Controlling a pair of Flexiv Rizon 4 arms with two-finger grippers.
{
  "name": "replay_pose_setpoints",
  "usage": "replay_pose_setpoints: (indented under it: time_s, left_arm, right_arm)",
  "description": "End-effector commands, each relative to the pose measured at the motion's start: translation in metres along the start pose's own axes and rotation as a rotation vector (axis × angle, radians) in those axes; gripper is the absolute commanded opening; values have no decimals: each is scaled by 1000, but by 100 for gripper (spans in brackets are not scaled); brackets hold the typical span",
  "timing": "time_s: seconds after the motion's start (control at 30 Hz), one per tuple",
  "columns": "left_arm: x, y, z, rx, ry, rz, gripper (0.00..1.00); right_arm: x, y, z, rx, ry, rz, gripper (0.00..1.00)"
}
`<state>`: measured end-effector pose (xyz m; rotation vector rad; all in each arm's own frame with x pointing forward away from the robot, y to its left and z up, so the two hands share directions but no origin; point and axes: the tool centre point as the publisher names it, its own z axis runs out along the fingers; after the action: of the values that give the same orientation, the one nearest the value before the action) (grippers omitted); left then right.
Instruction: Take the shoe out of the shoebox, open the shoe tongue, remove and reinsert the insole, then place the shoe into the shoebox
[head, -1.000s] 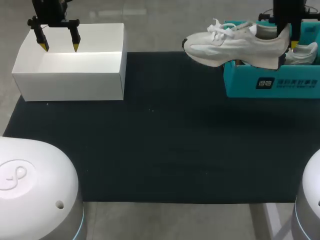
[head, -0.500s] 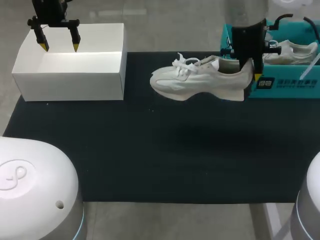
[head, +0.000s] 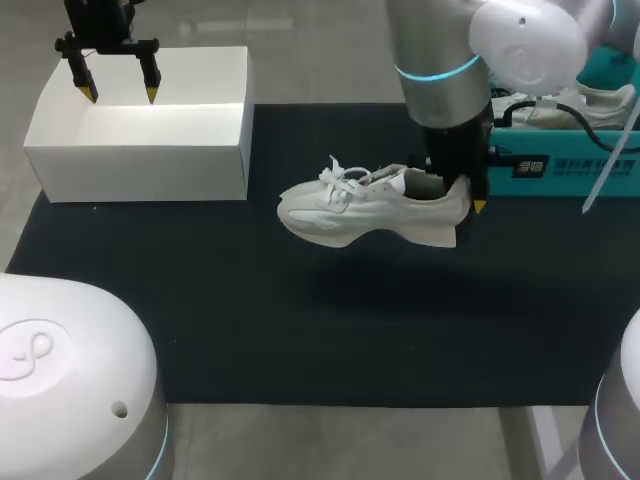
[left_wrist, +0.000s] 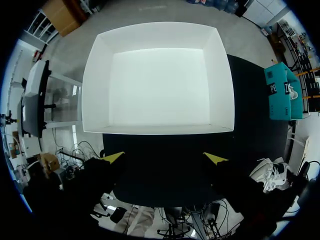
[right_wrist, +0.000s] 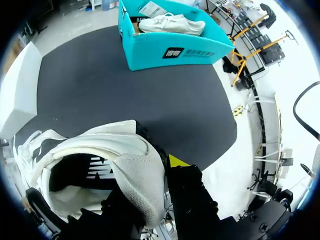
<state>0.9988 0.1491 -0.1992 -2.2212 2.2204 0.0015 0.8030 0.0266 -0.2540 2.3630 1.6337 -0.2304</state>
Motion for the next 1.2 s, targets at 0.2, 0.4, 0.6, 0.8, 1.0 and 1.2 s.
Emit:
replay_pose_setpoints:
  time_s: [0.2,0.4,0.6,0.8,1.0,1.2]
  left_arm:
    - [0,0,0,0,0,0,100]
    - [0,0,0,0,0,0,100]
    - [0,0,0,0,0,0,100]
    - [0,0,0,0,0,0,100]
    - [0,0,0,0,0,0,100]
    - [0,0,0,0,0,0,100]
  right_arm:
    - [7,-19,29,30,27,-31,0]
    - [19,-31,59,44,15,-58,0]
    - [25,-39,91,56,33,-63,0]
    - [29,-44,118,82,39,-62,0]
    - [24,-40,135,103,29,-37,0]
    - [24,-37,143,127,4,-56,25]
